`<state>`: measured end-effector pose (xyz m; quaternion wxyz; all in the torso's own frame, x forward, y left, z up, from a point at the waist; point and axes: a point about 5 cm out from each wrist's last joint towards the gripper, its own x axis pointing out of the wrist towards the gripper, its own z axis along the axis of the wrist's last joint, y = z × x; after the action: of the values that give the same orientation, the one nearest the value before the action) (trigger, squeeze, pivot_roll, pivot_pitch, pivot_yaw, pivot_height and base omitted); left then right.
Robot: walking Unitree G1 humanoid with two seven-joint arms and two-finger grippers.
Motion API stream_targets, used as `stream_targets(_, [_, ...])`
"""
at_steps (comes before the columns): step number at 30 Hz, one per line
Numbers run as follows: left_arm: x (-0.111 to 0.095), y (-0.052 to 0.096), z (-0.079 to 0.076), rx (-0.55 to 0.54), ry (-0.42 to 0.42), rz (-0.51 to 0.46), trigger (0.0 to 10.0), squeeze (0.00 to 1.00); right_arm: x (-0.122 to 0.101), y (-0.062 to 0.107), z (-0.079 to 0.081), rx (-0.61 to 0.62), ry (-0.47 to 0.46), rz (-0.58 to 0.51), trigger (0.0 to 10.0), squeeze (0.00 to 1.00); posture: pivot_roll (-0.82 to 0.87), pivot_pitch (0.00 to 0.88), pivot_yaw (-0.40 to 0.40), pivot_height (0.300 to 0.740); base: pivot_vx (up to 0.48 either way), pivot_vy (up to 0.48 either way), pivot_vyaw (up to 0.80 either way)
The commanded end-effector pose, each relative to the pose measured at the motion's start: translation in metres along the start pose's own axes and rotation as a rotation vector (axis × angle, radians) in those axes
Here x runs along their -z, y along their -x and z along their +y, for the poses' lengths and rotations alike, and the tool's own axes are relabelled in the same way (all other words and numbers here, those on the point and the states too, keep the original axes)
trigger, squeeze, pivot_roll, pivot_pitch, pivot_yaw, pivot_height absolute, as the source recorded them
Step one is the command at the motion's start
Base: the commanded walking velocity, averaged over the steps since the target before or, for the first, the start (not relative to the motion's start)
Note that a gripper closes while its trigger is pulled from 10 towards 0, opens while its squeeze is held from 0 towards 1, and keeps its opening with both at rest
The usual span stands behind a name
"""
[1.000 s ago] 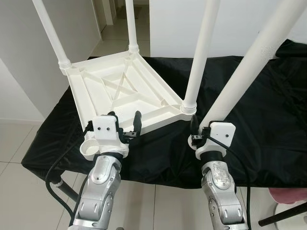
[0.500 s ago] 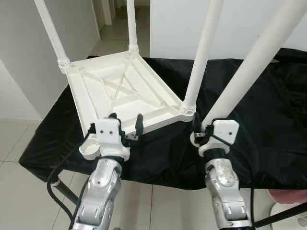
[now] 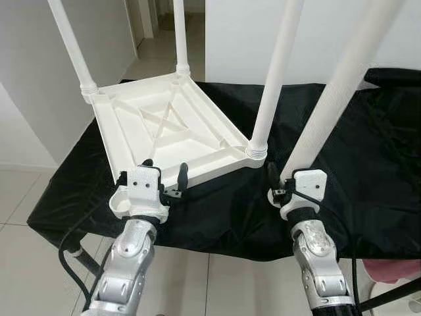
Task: Building children table
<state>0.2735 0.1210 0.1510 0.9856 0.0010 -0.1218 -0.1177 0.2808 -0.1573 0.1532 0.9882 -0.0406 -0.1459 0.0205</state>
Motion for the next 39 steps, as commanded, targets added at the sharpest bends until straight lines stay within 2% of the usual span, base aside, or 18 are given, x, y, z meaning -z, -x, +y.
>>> stream_targets(1, [0.003,0.0,-0.002,0.111,-0.027,0.011,10.0,0.0,-0.004,-0.003,-0.001,-0.007,-0.001,-0.029,10.0,0.0,0.0,0.011,0.051,0.74,0.0,0.0,0.0])
stream_targets(5, [0.008,-0.001,0.002,0.131,-0.055,0.047,10.0,0.0,-0.007,-0.006,-0.003,-0.004,0.002,-0.044,10.0,0.0,0.0,0.009,0.059,0.74,0.0,0.0,0.0])
stream_targets(10, [0.021,-0.003,0.005,0.166,-0.105,0.139,10.0,0.0,-0.009,-0.008,-0.002,-0.007,0.009,-0.069,10.0,0.0,0.0,0.015,0.068,0.74,0.0,0.0,0.0])
stream_targets(12, [0.022,-0.003,0.007,0.166,-0.109,0.152,10.0,0.0,-0.01,-0.008,-0.002,-0.008,0.009,-0.071,10.0,0.0,0.0,0.015,0.068,0.74,0.0,0.0,0.0])
stream_targets(13, [0.026,-0.001,0.01,0.166,-0.086,0.189,10.0,0.0,-0.011,-0.008,-0.002,-0.006,0.008,-0.077,10.0,0.0,-0.01,0.019,0.072,0.74,0.0,0.0,0.0])
stream_targets(16, [0.026,0.001,0.013,0.164,-0.08,0.194,10.0,0.0,-0.012,-0.008,-0.002,-0.004,0.011,-0.082,10.0,0.0,-0.01,0.018,0.073,0.74,0.0,0.0,0.0])
stream_targets(19, [0.027,0.003,0.013,0.169,-0.115,0.201,10.0,0.0,-0.011,-0.007,-0.002,-0.001,0.013,-0.081,10.0,0.0,-0.01,0.019,0.071,0.74,0.0,0.0,0.0])
stream_targets(27, [0.032,-0.003,0.007,0.224,-0.088,0.251,10.0,0.0,-0.014,-0.011,-0.001,-0.004,0.017,-0.097,10.0,0.0,-0.01,0.01,0.077,0.74,0.0,0.0,0.0])
stream_targets(30, [0.035,-0.006,-0.003,0.309,-0.07,0.293,10.0,0.0,-0.015,-0.012,-0.001,-0.004,0.025,-0.103,10.0,0.0,-0.02,0.002,0.082,0.74,0.0,0.0,0.0])
stream_targets(34, [0.037,-0.008,-0.006,0.326,-0.051,0.316,10.0,0.0,-0.015,-0.013,-0.001,-0.003,0.028,-0.106,10.0,0.0,-0.02,0.0,0.085,0.74,0.0,0.0,0.0])
stream_targets(39, [0.041,-0.018,-0.011,0.347,-0.062,0.344,10.0,0.0,-0.018,-0.014,0.001,0.0,0.026,-0.116,10.0,0.0,-0.04,0.0,0.088,0.74,0.0,0.0,0.0])
